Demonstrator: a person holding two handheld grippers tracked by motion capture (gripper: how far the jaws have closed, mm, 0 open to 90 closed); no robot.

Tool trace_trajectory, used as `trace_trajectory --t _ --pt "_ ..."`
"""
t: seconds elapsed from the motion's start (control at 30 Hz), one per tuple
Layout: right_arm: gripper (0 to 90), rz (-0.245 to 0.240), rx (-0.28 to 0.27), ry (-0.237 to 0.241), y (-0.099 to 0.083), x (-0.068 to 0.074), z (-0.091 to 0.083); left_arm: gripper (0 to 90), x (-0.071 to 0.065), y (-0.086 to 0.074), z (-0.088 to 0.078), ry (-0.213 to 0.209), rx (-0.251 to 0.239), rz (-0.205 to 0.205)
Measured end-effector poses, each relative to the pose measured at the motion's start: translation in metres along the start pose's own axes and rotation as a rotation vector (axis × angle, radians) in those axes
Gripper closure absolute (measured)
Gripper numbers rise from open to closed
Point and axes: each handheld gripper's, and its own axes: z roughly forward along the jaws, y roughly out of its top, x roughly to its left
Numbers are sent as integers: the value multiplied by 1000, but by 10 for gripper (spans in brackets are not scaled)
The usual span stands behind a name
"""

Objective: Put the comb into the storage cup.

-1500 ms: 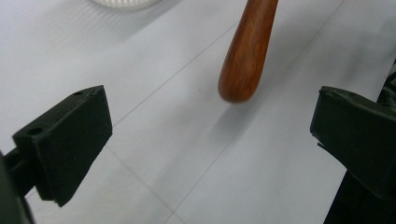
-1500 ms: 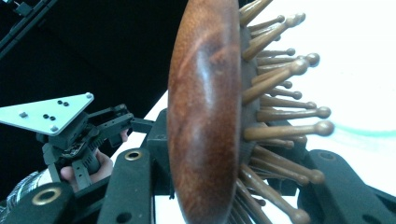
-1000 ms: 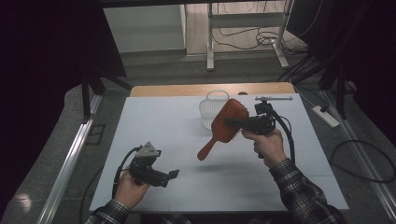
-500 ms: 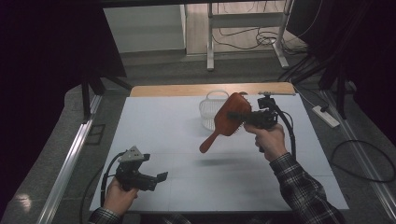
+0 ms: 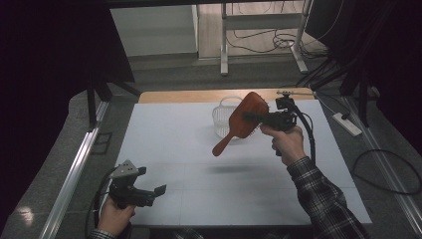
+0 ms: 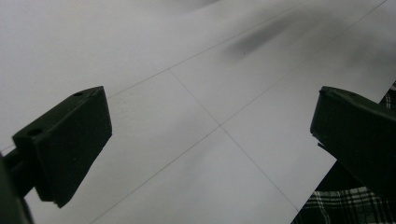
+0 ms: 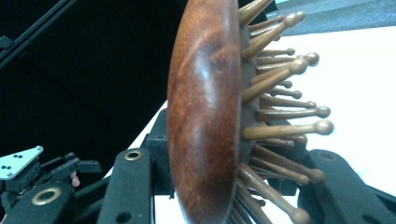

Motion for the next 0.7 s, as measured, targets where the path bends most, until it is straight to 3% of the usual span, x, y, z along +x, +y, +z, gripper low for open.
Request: trace_trajectory --t 0.7 --pt "535 6 -41 -56 31 -8 5 0 2 -10 -13 53 12 5"
